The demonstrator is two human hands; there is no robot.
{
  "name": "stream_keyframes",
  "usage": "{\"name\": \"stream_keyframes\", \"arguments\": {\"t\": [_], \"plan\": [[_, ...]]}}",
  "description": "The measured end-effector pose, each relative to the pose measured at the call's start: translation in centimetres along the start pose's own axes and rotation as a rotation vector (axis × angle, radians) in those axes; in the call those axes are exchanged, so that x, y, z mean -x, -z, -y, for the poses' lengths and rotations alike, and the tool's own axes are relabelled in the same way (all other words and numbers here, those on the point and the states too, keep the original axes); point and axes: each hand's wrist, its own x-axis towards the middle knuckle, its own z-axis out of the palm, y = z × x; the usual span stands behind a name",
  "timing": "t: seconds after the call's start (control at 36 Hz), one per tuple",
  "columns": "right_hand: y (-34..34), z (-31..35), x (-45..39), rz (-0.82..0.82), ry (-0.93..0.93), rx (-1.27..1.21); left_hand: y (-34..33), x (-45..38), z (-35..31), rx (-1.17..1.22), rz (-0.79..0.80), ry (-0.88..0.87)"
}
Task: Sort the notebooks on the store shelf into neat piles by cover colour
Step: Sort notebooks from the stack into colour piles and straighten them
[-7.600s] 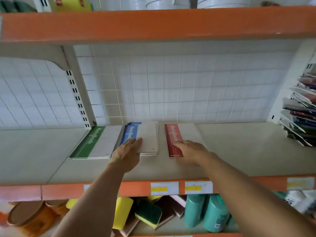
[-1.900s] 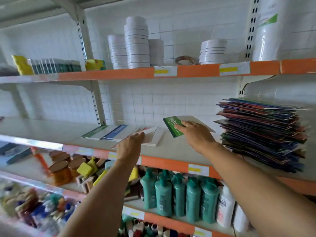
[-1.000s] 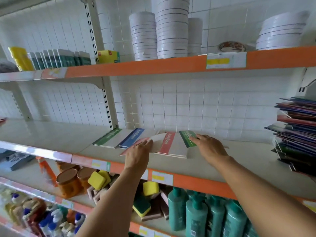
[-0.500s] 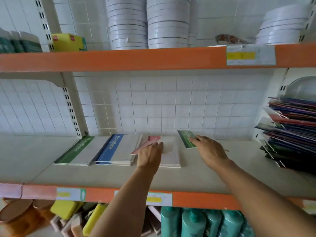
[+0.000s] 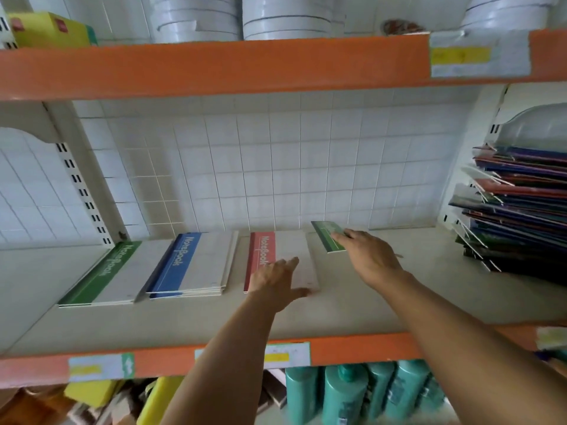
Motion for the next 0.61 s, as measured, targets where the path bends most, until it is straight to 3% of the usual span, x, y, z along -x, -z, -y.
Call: {"name": "stream_keyframes", "arguments": {"t": [0.25, 0.61], "plan": [[-0.6, 0.7, -0.2, -0.048, 0.064, 0.034, 0.4, 0.9, 0.7, 0.140, -0.148, 0.189], [-0.2, 5.8, 0.8, -0.051, 0.201, 0.010, 2.4, 7.7, 7.2, 0.057, -0.256, 0.446]]}}
